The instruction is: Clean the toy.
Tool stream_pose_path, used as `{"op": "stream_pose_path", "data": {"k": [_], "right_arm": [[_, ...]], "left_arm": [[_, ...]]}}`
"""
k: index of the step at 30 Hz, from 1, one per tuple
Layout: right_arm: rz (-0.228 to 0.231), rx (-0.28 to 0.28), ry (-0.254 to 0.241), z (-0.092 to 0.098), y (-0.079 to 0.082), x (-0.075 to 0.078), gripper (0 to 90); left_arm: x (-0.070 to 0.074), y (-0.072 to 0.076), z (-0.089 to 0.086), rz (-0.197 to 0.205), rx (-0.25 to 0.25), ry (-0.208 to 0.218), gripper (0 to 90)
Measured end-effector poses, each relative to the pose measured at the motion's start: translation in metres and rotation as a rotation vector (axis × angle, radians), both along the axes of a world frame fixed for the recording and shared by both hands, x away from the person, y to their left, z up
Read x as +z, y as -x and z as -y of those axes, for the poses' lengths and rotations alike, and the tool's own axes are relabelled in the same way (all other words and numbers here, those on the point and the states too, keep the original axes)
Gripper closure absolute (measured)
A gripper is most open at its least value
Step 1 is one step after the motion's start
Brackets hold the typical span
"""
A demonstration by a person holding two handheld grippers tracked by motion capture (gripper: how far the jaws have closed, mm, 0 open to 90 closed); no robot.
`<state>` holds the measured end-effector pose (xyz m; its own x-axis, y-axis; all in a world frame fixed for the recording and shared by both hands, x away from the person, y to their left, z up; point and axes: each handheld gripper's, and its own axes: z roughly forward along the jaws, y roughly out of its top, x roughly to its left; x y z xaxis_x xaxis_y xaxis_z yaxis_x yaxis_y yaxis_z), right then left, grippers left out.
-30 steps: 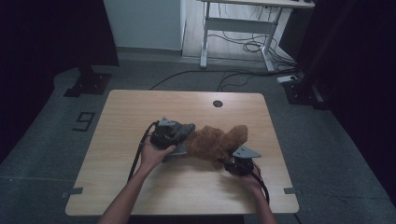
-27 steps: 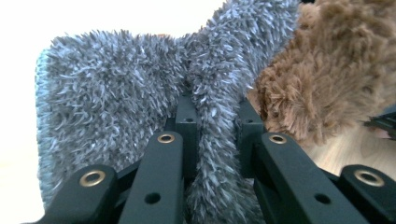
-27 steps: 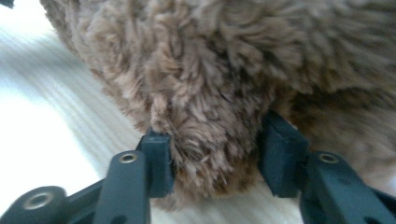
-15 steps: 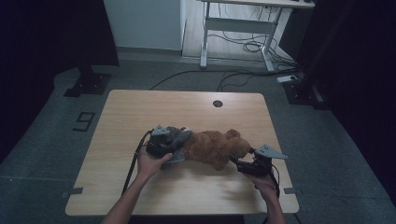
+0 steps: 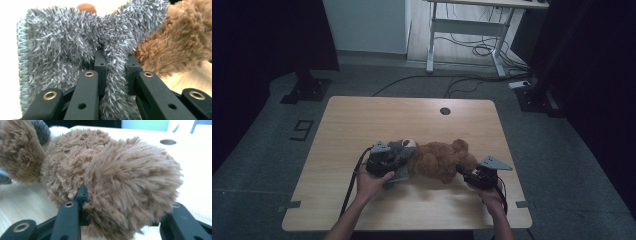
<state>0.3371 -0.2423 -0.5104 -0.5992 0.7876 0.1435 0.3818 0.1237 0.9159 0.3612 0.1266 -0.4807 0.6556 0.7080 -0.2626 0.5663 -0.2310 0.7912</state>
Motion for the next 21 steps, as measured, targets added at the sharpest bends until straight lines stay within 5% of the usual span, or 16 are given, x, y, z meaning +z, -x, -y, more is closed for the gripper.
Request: {"op": "stream_pose_path", "data": {"k": [8, 10, 12, 16, 17, 20, 21], "right_arm": [[-0.017, 0.058, 0.019, 0.003, 0.011, -0.012, 57.6], [-0.012, 0.063, 0.024, 0.001, 0.012, -0.014, 58.6], [-0.004, 0.055, 0.035, -0.001, 0.012, -0.015, 59.0], [0.005, 0.048, 0.043, -0.003, 0.011, -0.014, 59.1], [0.007, 0.047, 0.044, -0.003, 0.01, -0.014, 59.1], [0.006, 0.035, 0.033, -0.003, 0.008, -0.014, 59.0], [0.007, 0.032, 0.031, -0.003, 0.008, -0.014, 59.0]], "left_arm": [[-0.002, 0.019, -0.003, 0.002, -0.013, -0.004, 76.9], [0.002, 0.021, -0.003, 0.015, 0.0, -0.003, 77.0], [0.023, 0.018, 0.005, 0.06, 0.006, -0.015, 77.1], [0.044, 0.011, 0.024, 0.098, -0.018, -0.029, 77.1], [0.055, 0.004, 0.05, 0.108, -0.056, -0.054, 77.1], [0.058, -0.002, 0.071, 0.101, -0.09, -0.069, 77.0], [0.056, -0.009, 0.099, 0.081, -0.132, -0.1, 77.0]]}}
